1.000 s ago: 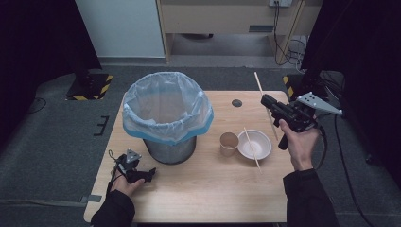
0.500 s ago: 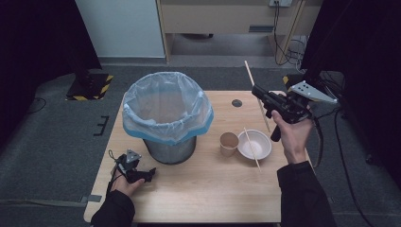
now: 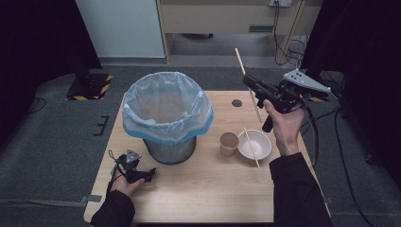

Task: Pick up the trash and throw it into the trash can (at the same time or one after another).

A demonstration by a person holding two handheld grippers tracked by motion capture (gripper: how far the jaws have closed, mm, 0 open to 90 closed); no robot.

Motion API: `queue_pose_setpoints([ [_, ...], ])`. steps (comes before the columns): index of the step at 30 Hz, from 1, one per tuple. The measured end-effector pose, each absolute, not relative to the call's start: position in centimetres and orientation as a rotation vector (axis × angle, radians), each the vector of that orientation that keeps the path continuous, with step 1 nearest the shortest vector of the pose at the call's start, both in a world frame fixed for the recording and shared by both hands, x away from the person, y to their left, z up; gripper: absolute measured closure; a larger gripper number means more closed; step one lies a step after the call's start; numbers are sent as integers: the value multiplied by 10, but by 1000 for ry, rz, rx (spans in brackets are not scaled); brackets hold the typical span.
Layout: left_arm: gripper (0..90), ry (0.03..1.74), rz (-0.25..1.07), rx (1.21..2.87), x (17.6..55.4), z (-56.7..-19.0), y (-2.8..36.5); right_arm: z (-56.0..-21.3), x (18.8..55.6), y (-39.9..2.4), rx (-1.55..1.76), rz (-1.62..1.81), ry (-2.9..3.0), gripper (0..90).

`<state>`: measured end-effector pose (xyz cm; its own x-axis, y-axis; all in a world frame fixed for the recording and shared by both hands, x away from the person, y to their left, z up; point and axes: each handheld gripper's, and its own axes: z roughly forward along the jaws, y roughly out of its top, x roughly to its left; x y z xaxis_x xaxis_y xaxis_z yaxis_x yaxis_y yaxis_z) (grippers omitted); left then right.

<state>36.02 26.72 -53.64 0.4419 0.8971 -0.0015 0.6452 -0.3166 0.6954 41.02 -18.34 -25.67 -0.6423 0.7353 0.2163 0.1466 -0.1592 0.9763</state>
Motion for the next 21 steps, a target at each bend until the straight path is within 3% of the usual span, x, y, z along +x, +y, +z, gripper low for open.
queue_pose_setpoints([
  [21, 0, 1289, 521, 2067, 360, -536, 267, -237, 421, -136, 919, 1919, 1711, 859],
])
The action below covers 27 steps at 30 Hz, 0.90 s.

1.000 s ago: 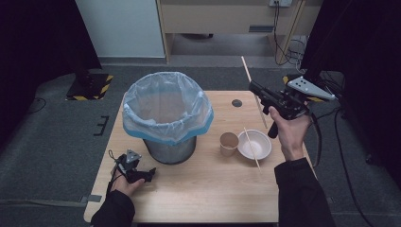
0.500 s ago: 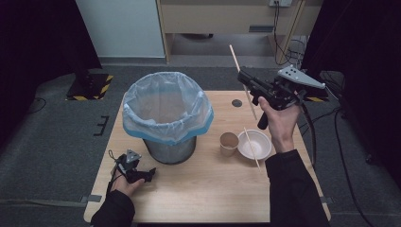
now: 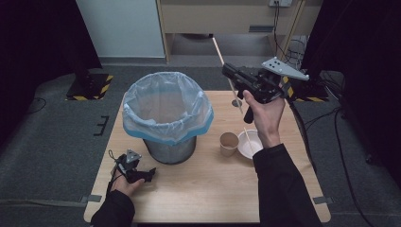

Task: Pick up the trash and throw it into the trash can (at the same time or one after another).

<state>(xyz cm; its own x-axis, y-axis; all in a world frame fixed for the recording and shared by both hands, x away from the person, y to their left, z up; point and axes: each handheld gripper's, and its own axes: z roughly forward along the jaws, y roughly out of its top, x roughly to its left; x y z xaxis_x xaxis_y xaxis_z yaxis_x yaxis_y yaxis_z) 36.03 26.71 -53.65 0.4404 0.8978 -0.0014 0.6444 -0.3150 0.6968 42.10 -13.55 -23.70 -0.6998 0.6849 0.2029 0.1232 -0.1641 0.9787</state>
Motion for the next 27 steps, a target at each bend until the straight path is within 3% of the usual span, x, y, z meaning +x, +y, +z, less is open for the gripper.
queue_pose_setpoints([
  [27, 0, 1288, 520, 2067, 361, -537, 267, -224, 446, -74, 851, 2003, 1749, 859],
])
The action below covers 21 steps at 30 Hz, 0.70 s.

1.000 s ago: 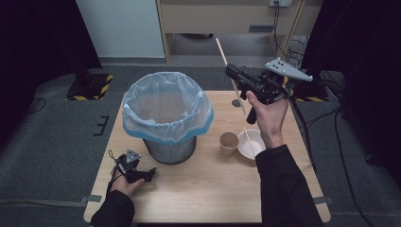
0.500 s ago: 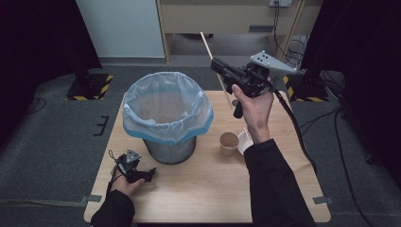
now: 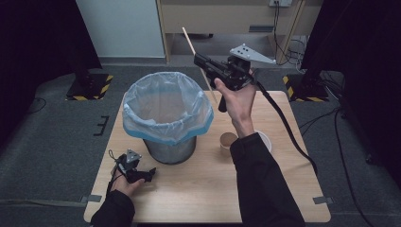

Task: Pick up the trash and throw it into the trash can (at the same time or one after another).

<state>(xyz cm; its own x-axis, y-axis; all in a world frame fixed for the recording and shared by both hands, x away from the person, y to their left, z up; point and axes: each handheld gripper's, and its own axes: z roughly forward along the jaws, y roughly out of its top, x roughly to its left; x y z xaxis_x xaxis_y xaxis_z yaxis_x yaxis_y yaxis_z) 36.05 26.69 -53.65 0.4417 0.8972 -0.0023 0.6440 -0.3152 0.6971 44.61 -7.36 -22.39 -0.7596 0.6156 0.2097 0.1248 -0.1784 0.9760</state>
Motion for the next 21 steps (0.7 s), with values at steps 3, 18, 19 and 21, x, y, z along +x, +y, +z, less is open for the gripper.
queue_pose_setpoints([
  [3, 0, 1288, 520, 2067, 361, -537, 267, -224, 449, -66, 851, 2009, 1752, 859],
  [18, 0, 1288, 521, 2066, 361, -537, 267, -236, 463, -21, 820, 2096, 1746, 858],
  [19, 0, 1288, 520, 2066, 361, -537, 267, -239, 464, -19, 822, 2094, 1747, 858],
  [21, 0, 1287, 520, 2066, 361, -537, 267, -244, 467, -14, 822, 2086, 1752, 857],
])
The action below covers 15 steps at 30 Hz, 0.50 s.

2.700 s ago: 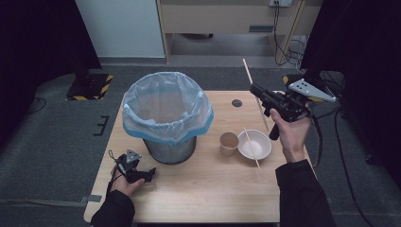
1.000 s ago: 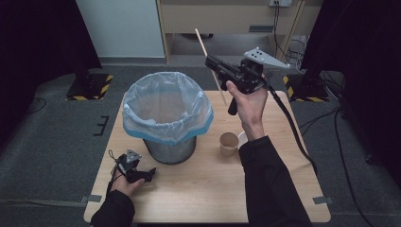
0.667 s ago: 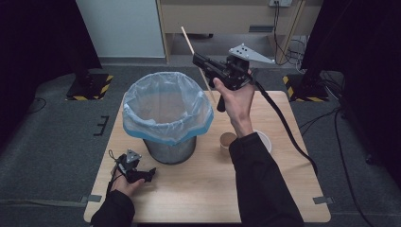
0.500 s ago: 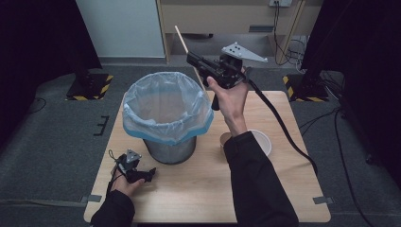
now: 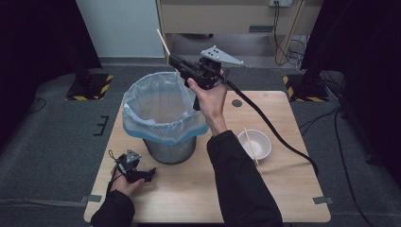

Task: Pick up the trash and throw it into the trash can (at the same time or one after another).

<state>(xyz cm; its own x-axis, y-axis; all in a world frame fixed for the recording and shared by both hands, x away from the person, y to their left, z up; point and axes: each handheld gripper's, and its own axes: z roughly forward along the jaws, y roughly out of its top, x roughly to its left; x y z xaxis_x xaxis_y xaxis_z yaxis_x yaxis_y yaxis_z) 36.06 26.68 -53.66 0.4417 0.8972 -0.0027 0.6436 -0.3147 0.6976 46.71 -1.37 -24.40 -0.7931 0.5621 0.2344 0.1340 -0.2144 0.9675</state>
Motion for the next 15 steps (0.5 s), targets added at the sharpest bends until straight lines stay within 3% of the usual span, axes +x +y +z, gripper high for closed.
queue_pose_setpoints([
  [2, 0, 1287, 520, 2067, 361, -537, 267, -246, 469, -11, 821, 2081, 1752, 855],
  [5, 0, 1287, 520, 2067, 361, -537, 267, -255, 475, -3, 836, 2087, 1766, 739],
  [8, 0, 1287, 520, 2067, 361, -537, 267, -258, 477, 0, 839, 2069, 1789, 681],
  [15, 0, 1287, 519, 2068, 361, -537, 267, -240, 468, -19, 830, 2034, 1756, 593],
])
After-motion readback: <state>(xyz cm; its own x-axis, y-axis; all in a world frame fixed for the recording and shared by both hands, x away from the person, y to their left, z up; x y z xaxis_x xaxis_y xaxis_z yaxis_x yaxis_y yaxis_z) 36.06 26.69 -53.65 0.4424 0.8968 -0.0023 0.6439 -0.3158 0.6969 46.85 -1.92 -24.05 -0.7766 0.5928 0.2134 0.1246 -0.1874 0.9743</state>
